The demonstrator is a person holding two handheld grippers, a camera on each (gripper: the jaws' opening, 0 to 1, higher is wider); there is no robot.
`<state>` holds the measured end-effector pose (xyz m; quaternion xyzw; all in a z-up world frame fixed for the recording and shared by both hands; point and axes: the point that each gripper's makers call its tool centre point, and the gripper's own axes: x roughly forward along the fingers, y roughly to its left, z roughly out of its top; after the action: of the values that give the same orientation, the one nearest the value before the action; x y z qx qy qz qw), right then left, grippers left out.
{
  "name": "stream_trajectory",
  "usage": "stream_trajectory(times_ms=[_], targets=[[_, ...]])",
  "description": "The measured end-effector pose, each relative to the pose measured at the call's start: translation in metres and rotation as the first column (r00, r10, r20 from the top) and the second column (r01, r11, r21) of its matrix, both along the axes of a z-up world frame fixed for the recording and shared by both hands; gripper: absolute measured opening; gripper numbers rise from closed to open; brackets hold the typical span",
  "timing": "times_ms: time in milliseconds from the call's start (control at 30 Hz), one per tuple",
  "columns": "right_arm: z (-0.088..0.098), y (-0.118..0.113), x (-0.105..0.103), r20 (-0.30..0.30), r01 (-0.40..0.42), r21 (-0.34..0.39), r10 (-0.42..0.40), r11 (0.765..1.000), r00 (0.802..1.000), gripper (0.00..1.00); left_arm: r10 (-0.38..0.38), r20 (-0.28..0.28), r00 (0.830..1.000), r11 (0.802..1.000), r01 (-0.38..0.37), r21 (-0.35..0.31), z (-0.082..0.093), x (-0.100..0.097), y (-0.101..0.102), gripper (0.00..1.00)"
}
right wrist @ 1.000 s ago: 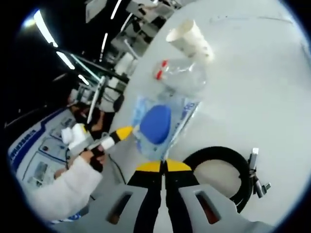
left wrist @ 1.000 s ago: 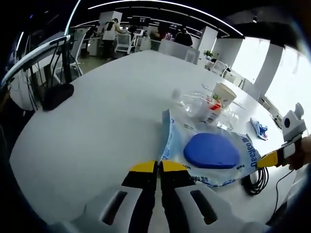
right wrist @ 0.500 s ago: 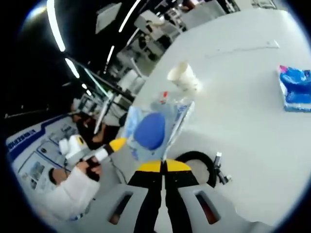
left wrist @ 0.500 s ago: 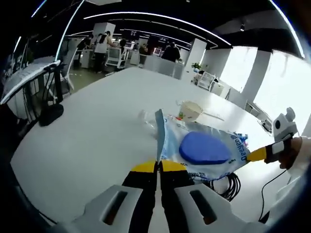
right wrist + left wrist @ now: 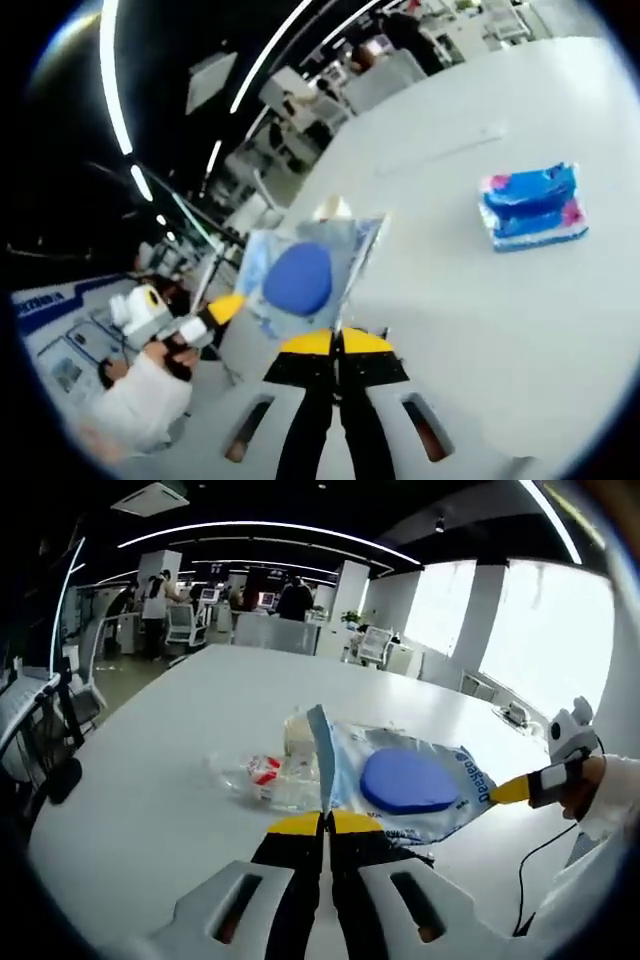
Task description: Arrange the tabletop items into an orderly group along one side of the table until the central work area is clear of visible clutter.
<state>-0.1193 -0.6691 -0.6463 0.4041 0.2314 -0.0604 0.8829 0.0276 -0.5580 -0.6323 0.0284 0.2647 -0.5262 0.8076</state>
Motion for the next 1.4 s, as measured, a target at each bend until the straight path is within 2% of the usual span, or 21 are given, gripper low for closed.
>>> stream_trajectory(times_ms=[167, 267, 433, 633, 933, 1100, 1367, 1400], targets=[[0.004, -0.014, -0.012, 0.011, 0.05, -0.003, -0.049, 0.999, 0.999, 0.0, -0.039, -0.005, 0.999, 0.999, 0.039, -0.003, 0.001, -0.012, -0.012, 0.0], [0.004, -0.022, -0.014, 0.014, 0.067, -0.015, -0.066, 0.998, 0.998, 0.0, -0.038, -0.018, 0.999, 0.999, 0.037, -0.021, 0.004, -0.016, -0.017, 0.0], [0.005, -0.025, -0.014, 0.018, 0.076, -0.015, -0.075, 0.997, 0.997, 0.0, -0.046, -0.022, 0.999, 0.999, 0.045, -0.028, 0.006, -0.015, -0.023, 0.0], [-0.007, -0.026, -0.013, 0.003, 0.114, 0.04, -0.115, 0.993, 0.993, 0.0, -0.068, -0.013, 0.998, 0.998, 0.068, -0.009, 0.001, -0.01, -0.029, 0.0], [-0.017, -0.04, -0.003, -0.029, 0.137, 0.029, -0.136, 0.99, 0.99, 0.0, -0.093, -0.02, 0.995, 0.996, 0.093, 0.017, -0.009, 0.002, -0.048, 0.0], [-0.024, -0.055, 0.005, -0.05, 0.139, -0.004, -0.139, 0.99, 0.989, 0.0, -0.123, -0.012, 0.992, 0.992, 0.123, 0.04, -0.015, 0.007, -0.063, 0.0], [-0.025, -0.08, 0.021, -0.056, 0.145, -0.052, -0.148, 0.988, 0.987, 0.0, -0.162, -0.011, 0.987, 0.982, 0.163, 0.091, -0.03, 0.022, -0.089, 0.0], [-0.027, -0.085, 0.024, -0.062, 0.142, -0.077, -0.147, 0.987, 0.987, 0.0, -0.171, -0.007, 0.985, 0.98, 0.171, 0.098, -0.031, 0.023, -0.092, 0.0]])
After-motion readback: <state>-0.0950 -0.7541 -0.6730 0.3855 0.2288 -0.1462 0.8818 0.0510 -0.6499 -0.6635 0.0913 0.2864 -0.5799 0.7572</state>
